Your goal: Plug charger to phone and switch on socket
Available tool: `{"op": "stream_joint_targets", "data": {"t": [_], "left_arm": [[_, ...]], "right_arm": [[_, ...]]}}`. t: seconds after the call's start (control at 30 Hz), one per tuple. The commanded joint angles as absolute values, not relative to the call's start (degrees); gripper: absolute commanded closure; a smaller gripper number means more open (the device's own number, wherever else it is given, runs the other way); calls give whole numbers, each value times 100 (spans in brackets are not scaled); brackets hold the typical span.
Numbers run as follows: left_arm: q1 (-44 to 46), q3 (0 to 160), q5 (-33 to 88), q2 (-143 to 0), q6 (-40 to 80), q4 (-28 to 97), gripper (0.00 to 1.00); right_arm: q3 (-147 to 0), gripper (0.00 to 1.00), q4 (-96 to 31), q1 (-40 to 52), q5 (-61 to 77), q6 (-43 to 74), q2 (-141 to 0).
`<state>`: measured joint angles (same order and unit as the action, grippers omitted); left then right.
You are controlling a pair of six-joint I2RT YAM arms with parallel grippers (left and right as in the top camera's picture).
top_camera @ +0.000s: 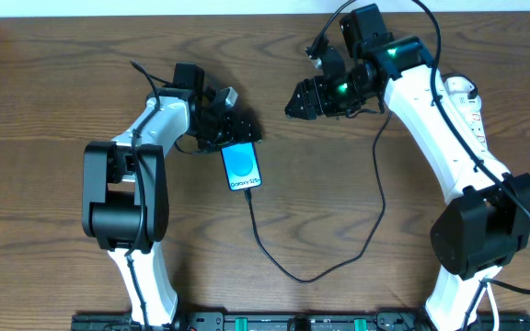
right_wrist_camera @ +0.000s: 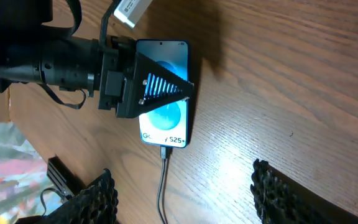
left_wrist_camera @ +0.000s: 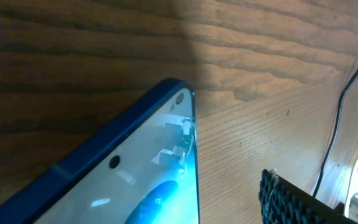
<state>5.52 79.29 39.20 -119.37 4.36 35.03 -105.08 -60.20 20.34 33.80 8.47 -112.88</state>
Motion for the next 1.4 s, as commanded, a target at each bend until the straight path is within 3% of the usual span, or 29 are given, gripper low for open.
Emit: {"op": "stream_joint_targets", "data": {"t": [0.0, 0.37, 0.63, 0.97, 1.23, 1.37], "left_arm": [[548, 7885, 3118, -12020, 607, 3601, 16], [543, 8012, 1520, -12009, 781, 4158, 16], [537, 8112, 1035, -11955, 757, 4285, 16], [392, 8899, 967, -10425, 784, 4864, 16], [392, 8897, 982, -8584, 784, 4941, 15], [392, 8897, 982, -8132, 784, 4952, 15]], "right_arm": [[-10595, 31, -6027, 2110, 3395, 760, -11286], [-10595, 31, -6025, 2110, 3395, 760, -11286], [-10595, 31, -6055, 2108, 3201, 762, -11286], [-10597, 34, -6108, 1874, 2836, 762, -11281], [-10597, 47, -6322, 561, 2386, 762, -10997], [-10597, 66, -6495, -217, 2388, 762, -10927]]}}
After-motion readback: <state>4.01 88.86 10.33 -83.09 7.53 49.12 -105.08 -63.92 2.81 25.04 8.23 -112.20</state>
